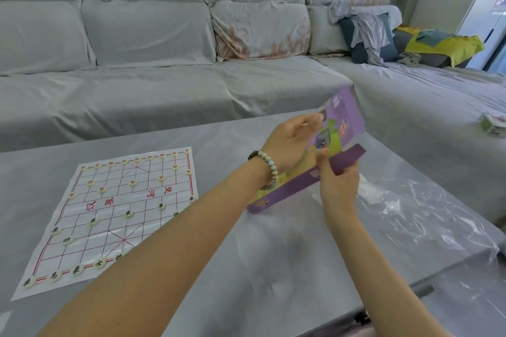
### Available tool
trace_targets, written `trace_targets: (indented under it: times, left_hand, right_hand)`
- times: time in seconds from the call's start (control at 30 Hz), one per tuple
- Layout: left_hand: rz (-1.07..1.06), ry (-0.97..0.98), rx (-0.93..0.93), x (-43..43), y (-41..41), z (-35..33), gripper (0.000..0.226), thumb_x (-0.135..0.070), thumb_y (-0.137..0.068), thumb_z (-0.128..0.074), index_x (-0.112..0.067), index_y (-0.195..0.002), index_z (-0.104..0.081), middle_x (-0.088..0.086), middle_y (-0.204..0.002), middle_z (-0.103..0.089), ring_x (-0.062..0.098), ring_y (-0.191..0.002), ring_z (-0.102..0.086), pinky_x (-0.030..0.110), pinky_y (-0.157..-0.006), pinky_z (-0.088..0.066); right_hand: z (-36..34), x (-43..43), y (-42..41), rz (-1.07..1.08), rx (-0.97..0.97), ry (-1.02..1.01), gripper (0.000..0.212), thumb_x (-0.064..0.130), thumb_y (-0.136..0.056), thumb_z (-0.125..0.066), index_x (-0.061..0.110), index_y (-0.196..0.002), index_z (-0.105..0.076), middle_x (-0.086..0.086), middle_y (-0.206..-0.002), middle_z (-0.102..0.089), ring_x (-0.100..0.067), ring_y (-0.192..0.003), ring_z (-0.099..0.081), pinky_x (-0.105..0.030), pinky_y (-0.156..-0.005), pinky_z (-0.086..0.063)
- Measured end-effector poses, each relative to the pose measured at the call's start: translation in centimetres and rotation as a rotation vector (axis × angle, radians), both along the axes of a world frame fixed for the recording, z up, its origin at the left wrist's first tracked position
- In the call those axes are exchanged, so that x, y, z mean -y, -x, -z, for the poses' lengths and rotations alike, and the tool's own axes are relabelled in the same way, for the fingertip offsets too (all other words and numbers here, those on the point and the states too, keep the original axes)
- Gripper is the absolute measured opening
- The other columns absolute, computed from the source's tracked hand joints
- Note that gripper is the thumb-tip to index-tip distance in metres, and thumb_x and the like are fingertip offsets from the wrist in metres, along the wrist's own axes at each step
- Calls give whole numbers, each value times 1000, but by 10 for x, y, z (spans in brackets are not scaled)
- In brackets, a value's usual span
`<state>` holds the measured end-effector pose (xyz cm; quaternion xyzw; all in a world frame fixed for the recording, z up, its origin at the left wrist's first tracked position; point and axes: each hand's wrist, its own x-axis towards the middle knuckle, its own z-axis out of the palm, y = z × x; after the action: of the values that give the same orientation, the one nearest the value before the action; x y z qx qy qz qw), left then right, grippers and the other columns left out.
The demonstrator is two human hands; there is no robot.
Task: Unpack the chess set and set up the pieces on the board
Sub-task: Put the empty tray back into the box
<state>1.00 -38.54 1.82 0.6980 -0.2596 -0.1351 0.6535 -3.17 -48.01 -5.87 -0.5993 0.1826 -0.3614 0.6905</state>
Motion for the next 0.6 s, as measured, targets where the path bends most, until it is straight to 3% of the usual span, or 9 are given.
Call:
trace_targets:
  times: [0.07,0.17,0.27,0.37,0.53,0.6]
  left_hand:
    - [-99,-53,61,-11,-15,8,43,-36,-96,-41,-14,-133,-47,-5,-125,-53,2,-109,-50,3,-79,-37]
    - [-185,-62,16,-30,-32,24,54,-36,-95,-44,-17,-143,-29,-6,-145,-36,4,-128,-36,9,-93,-28]
    - [-208,-32,38,-49,-34,36,60,-31,-95,-45,-22,-147,-16,-13,-136,-37,-8,-113,-41,0,-80,-35]
    - [-276,49,99,-65,-33,38,50,-30,-95,-43,-23,-141,-27,-15,-112,-54,-17,-82,-59,4,-62,-46]
    - [-395,169,209,-80,-25,32,21,-24,-96,-43,-22,-117,-47,-8,-100,-62,-4,-83,-64,12,-64,-50]
    - [-411,174,248,-82,-20,30,12,-21,-95,-46,-25,-105,-50,-9,-95,-63,-5,-81,-63,11,-65,-49]
  right_hand:
    - [-2,5,-2,32,57,21,15,27,-88,-64,22,-96,-51,0,-77,-56,-13,-68,-53,-31,-71,-48]
    - [-10,5,-1,6,158,55,31,26,-92,-59,27,-120,-47,-10,-82,-61,-21,-74,-51,-38,-71,-47]
    - [-19,3,3,-33,228,144,42,22,-94,-54,43,-127,-40,-11,-104,-65,-19,-81,-59,-38,-73,-49]
    - [-23,2,2,-121,236,199,34,17,-97,-48,39,-122,-45,-1,-103,-64,-16,-83,-65,-37,-70,-52]
    - [-34,-8,-3,-166,237,266,18,19,-97,-48,35,-103,-51,10,-95,-63,-8,-86,-64,-29,-74,-53]
    - [-37,-10,-6,-134,226,287,8,27,-95,-52,34,-94,-55,10,-88,-65,-13,-84,-65,-32,-73,-53]
